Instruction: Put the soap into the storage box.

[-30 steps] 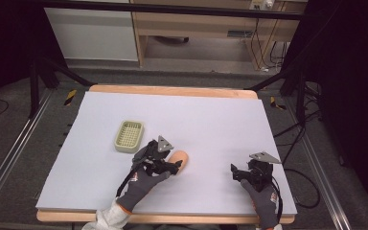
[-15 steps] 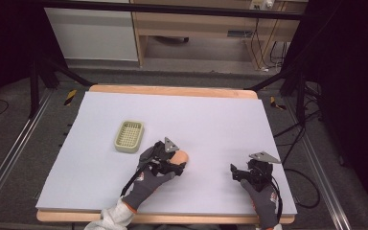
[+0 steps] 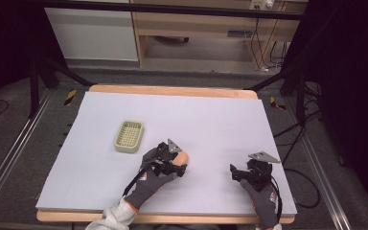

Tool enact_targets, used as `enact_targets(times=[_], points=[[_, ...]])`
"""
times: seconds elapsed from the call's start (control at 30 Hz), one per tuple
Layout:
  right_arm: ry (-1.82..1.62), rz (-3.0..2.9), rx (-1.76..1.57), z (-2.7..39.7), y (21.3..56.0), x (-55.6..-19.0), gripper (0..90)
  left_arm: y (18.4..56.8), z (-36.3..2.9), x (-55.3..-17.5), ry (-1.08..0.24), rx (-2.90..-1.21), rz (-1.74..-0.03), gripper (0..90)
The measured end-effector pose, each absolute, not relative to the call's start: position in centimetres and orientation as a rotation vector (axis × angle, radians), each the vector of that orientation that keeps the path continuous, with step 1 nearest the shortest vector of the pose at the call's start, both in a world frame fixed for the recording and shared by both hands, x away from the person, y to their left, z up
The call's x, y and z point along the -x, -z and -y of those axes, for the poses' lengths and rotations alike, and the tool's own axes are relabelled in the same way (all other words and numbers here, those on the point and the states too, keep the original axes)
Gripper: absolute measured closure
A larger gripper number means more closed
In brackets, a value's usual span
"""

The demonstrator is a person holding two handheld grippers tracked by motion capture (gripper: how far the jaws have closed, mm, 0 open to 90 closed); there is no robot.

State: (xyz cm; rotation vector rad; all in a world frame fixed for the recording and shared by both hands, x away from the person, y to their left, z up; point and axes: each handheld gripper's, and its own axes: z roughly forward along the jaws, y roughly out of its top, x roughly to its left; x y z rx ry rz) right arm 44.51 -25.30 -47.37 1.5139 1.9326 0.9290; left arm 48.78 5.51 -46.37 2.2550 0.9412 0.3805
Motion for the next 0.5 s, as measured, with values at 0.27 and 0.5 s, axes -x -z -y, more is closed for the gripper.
enact_targets(times=[0.27,0.5], points=[[-0.923,-1.94,-1.511,25.24,47.41,-44.55,7.6,46.98,-5.27,-48.96,-0.384,-2.275,-0.955,27.5],[-0.923,-1.939,-1.519,25.14,47.4,-44.54,7.6,47.22,-5.2,-49.09,-0.377,-2.282,-0.972,28.1]])
